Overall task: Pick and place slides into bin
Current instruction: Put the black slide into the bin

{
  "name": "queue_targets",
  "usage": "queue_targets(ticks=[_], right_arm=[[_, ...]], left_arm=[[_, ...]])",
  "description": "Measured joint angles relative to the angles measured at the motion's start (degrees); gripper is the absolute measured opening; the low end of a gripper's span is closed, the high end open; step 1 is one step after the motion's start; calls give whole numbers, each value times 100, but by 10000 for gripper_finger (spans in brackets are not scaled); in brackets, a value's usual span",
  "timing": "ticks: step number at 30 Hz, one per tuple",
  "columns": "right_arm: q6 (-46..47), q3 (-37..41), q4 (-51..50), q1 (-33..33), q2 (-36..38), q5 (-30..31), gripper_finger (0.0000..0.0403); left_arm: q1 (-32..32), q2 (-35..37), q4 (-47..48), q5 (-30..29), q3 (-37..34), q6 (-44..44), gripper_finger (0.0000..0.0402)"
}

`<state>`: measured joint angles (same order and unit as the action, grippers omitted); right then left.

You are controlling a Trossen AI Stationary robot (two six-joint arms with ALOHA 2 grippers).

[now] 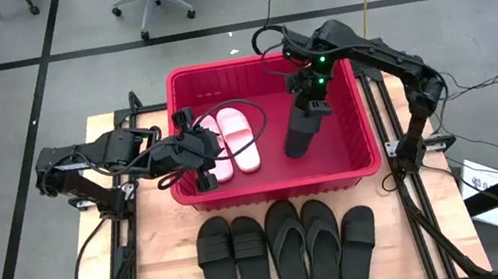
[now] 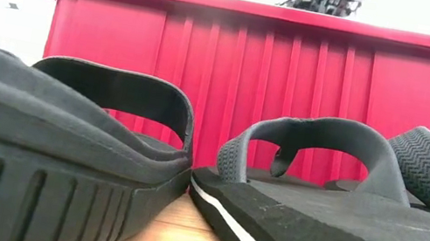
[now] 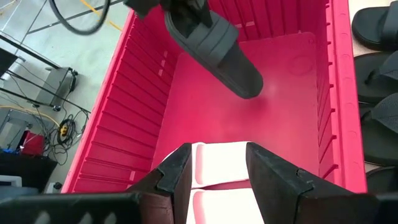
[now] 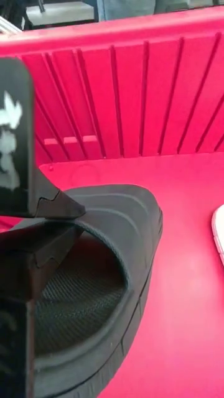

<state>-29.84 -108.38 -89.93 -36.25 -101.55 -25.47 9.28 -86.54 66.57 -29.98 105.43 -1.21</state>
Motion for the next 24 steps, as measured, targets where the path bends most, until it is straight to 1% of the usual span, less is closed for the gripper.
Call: queue_targets(ticks=[3, 9, 15, 20, 22, 24], right_arm=[[-26, 0, -4, 0, -109, -2, 0], [-561, 0, -7, 0, -310, 9, 0], [-680, 0, -8, 13, -528, 48, 0], [-622, 0, 2, 15, -702, 602, 0], [-527, -2, 26, 1, -773, 749, 0], [-515, 44, 24, -36, -800, 766, 0]], left_arm=[[0, 0, 2, 0, 0, -2, 147], [0, 0, 2, 2, 0, -4, 147], [0, 0, 4, 4, 0, -4, 147], [0, 0, 4, 5, 0, -13, 147], [0, 0, 4, 7, 0, -13, 147], [0, 0, 7, 7, 0, -13, 147]])
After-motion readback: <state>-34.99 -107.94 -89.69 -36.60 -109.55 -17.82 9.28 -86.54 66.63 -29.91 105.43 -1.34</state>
